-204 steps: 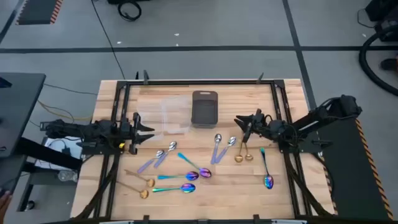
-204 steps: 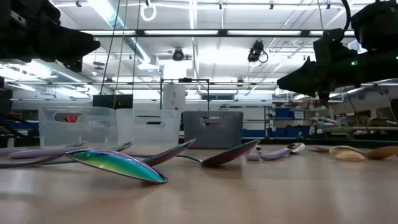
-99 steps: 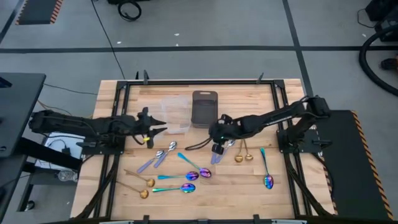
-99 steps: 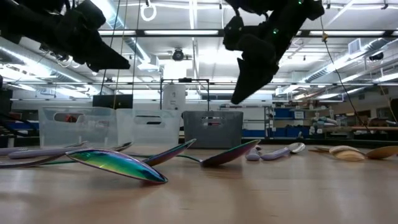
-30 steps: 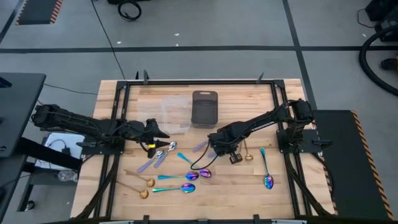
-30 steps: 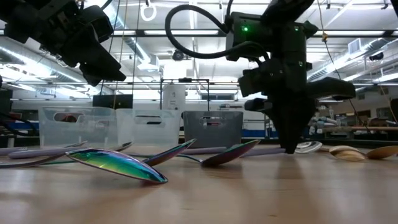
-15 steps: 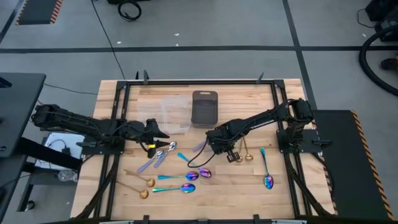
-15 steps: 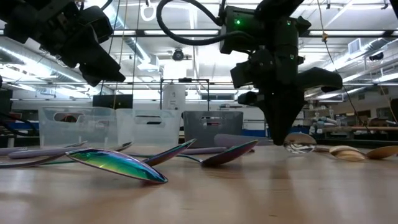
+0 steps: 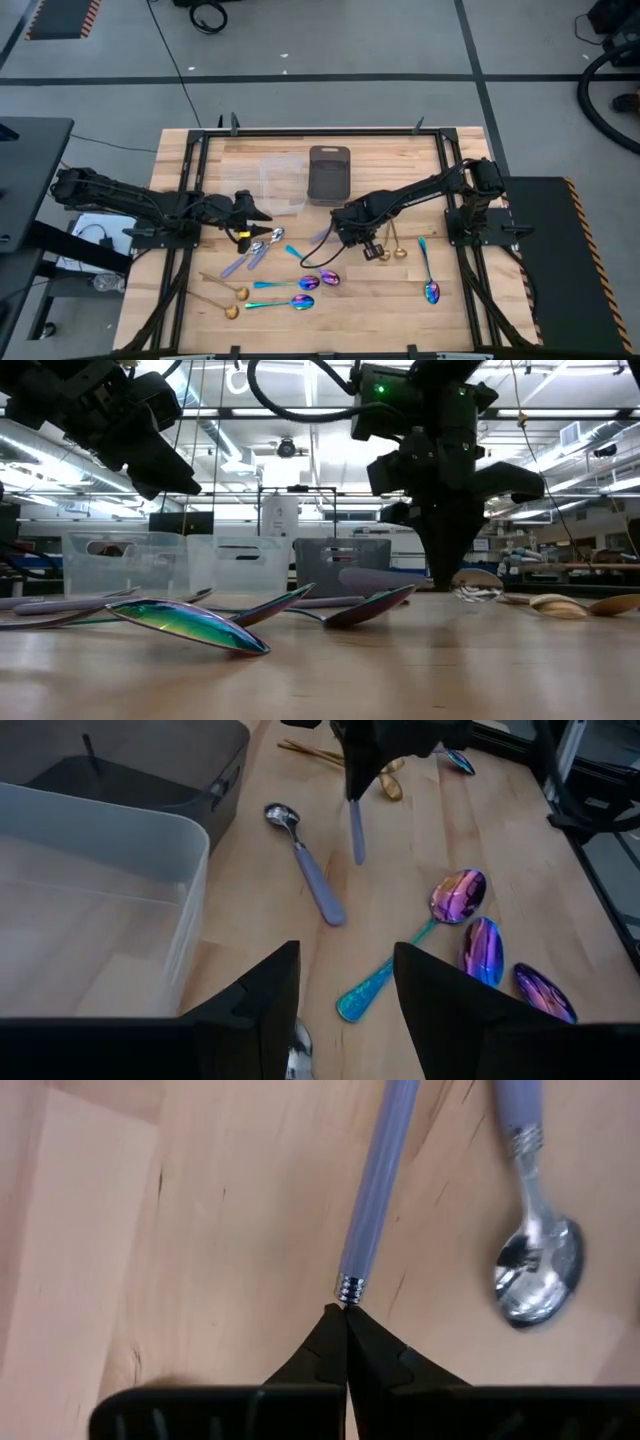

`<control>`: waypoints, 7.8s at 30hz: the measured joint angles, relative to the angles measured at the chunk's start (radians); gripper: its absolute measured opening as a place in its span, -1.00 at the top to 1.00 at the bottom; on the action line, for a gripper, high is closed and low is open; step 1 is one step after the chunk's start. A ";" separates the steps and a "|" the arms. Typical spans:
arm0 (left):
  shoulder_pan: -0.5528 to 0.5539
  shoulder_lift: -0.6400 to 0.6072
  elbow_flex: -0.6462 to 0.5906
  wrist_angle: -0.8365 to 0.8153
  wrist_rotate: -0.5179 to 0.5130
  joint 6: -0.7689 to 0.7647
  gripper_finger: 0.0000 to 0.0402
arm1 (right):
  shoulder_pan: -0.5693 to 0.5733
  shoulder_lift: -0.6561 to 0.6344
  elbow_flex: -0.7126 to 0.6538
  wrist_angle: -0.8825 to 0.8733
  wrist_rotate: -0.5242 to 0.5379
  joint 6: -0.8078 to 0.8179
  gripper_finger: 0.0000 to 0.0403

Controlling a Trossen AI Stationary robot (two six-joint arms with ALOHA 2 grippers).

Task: Sort silverware by color (type)
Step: Put the purple spoon into the black transparent bin

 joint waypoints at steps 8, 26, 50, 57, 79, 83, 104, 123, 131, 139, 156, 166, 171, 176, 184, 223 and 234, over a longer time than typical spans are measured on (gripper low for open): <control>0.002 0.000 0.000 0.002 -0.006 0.000 0.15 | -0.015 -0.001 0.115 0.000 0.062 -0.061 0.98; 0.002 0.000 0.000 -0.001 -0.005 0.013 0.15 | -0.226 -0.002 0.253 0.196 0.048 0.166 0.98; 0.002 0.000 0.000 -0.004 -0.005 0.027 0.15 | -0.398 -0.002 0.164 0.304 0.186 0.535 0.98; 0.002 0.000 0.000 -0.004 -0.004 0.025 0.15 | -0.397 -0.002 0.164 0.314 0.181 0.538 0.98; 0.124 0.000 0.000 -0.056 -0.189 0.210 0.15 | -0.403 0.008 0.070 0.320 0.216 0.573 0.98; 0.149 0.000 0.000 -0.056 -0.189 0.205 0.15 | -0.404 0.008 0.060 0.325 0.222 0.606 0.98; 0.154 0.000 0.000 -0.056 -0.188 0.172 0.15 | -0.398 0.008 0.059 0.337 0.143 0.618 0.76; 0.154 0.000 0.001 -0.057 -0.186 0.099 0.15 | -0.352 -0.004 0.115 0.350 0.073 0.454 0.66; 0.153 0.000 0.001 -0.080 -0.184 0.094 0.15 | -0.235 -0.012 0.128 0.428 -0.049 0.074 0.65; 0.152 0.000 0.001 -0.083 -0.183 0.093 0.15 | -0.158 -0.002 0.116 0.363 -0.009 -0.066 0.57; 0.153 0.000 0.001 -0.039 -0.183 0.094 0.15 | -0.107 0.166 0.225 0.070 0.008 0.014 0.06; 0.152 0.000 0.001 -0.058 -0.175 0.093 0.15 | -0.123 0.252 0.325 -0.105 0.014 -0.054 0.18; 0.151 0.000 0.001 -0.058 -0.174 0.094 0.15 | -0.124 0.272 0.322 -0.129 0.032 -0.091 0.28; 0.152 0.000 0.001 -0.058 -0.174 0.094 0.15 | -0.118 0.279 0.307 -0.116 0.082 -0.122 0.45; 0.152 0.000 0.001 -0.057 -0.174 0.094 0.15 | -0.102 0.278 0.306 -0.130 0.042 -0.125 0.87; 0.152 0.000 0.001 -0.063 -0.174 0.094 0.15 | -0.087 0.267 0.359 -0.153 0.065 -0.086 0.99; 0.152 0.000 0.001 -0.063 -0.175 0.095 0.15 | -0.087 0.236 0.361 -0.154 0.065 -0.078 0.99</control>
